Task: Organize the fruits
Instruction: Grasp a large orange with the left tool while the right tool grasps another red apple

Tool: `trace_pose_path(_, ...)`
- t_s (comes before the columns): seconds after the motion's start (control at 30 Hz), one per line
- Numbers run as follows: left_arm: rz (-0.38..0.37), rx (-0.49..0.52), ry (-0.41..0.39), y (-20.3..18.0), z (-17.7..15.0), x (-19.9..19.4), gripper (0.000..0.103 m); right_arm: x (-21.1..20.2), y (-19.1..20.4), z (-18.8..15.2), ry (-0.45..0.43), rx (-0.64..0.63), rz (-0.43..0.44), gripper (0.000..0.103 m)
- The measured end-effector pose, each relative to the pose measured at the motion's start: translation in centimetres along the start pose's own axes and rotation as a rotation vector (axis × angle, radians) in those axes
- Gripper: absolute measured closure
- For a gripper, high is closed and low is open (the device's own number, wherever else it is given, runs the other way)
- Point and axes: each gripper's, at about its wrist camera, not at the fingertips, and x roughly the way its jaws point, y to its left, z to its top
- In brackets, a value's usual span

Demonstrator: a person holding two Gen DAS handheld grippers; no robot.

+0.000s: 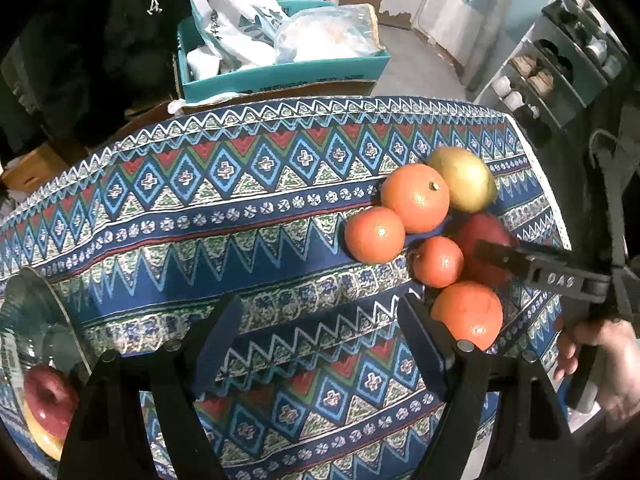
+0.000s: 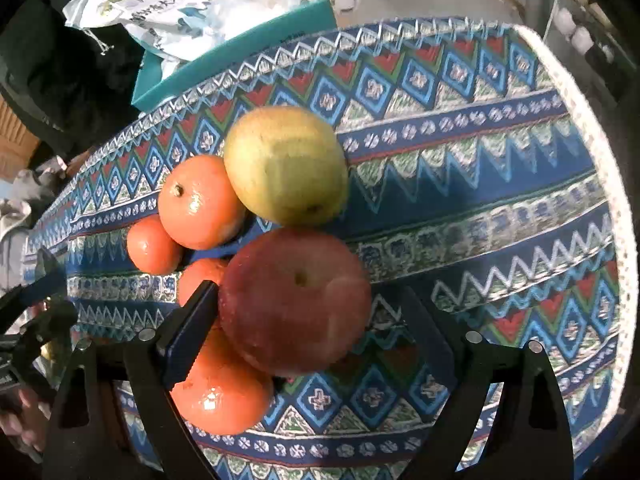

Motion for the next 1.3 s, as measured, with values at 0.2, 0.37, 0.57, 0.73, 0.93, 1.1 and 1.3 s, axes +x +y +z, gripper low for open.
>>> trace_pose_path(0.2, -0.034, -0.015, 0.01, -0.5, 0.8, 1.5, 0.022, 0.1, -0.1, -0.1, -0.006, 0.018, 0.052, 0.027)
trace_pose_path(0.37, -0.065, -0.027, 0.023, -1.1, 1.6, 2.8, 0.022, -0.4, -0.1, -0.2, -0.04, -0.015, -0.024, 0.027)
trace_pose_path(0.57, -0.087, -0.042, 0.03, -1.8, 2.5, 4.3, 0.022, -2.5, -0.7, 0.1, -0.111, -0.054, -0.113, 0.027)
trace_pose_path(0.73, -0.089, -0.049, 0.042, -2.3, 3.0, 5.9, 0.022, -3.6, -1.0, 0.3, -0.138, -0.076, -0.135, 0.027)
trace_pose_path(0.93, -0.088, -0.033, 0.023, -3.4, 3.5, 7.1, 0.022, -3.9, -1.0, 0.2, -0.139, -0.083, -0.124, 0.027)
trace_pose_path(1.1, -0.106, -0.012, 0.017, -4.1, 3.7, 7.4, 0.029, -4.0, -1.0, 0.3, -0.145, -0.079, -0.121, 0.027)
trace_pose_path(1.3, -0.092, -0.003, 0.038, -4.0, 3.6, 8.2, 0.05, -4.2, -1.2, 0.2, -0.147, -0.075, -0.116, 0.027)
